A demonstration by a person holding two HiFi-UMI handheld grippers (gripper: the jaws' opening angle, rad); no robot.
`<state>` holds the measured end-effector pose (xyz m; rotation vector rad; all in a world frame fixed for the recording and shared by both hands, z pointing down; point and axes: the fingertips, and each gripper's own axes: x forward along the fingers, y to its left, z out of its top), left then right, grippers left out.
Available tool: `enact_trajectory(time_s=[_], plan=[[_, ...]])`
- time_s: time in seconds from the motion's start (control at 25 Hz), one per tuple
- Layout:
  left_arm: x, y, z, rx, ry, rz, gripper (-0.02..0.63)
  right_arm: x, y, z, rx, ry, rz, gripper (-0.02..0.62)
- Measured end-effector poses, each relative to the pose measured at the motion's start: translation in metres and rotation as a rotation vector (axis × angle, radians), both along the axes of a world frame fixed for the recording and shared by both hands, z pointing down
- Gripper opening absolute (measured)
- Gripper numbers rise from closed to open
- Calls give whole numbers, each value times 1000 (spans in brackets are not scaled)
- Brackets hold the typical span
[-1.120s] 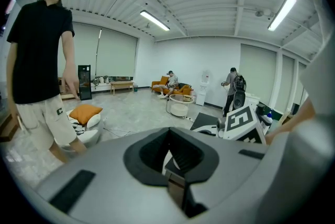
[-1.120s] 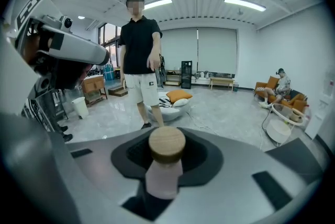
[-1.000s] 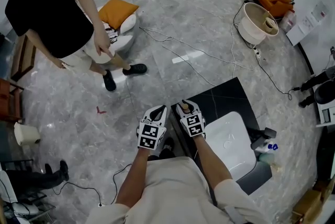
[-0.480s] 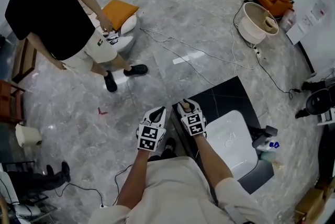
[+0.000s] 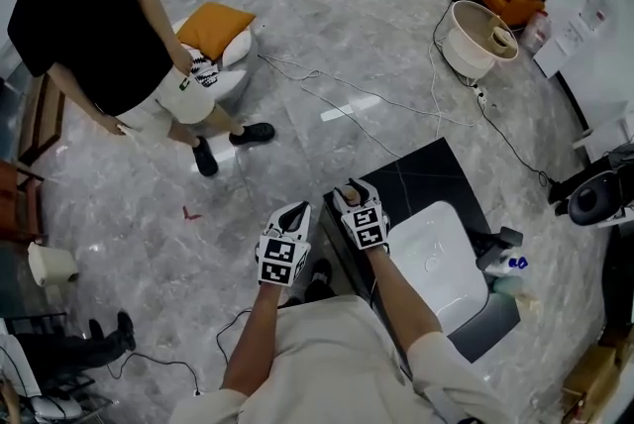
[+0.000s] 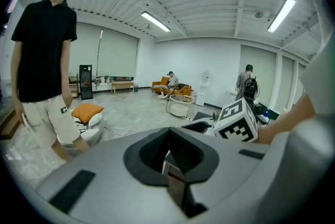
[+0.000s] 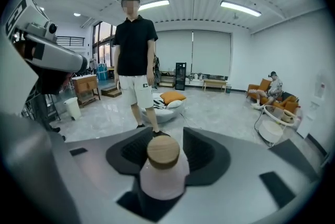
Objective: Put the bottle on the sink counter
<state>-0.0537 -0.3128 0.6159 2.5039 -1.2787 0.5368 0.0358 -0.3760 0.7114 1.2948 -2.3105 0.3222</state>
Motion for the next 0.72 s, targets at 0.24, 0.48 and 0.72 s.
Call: enact_trajectory(time_s=[0.24,0.48,0.72], plan=[[-3,7,-5,0,6,10,6,3,7,-10,-5,-29,28,222],[0,17,-7,-6,21,24,6,13,26,-26,3,-59,87,233],[8,28,-7,-3,33,48,6,28,54,-34,2,-95,169,233]])
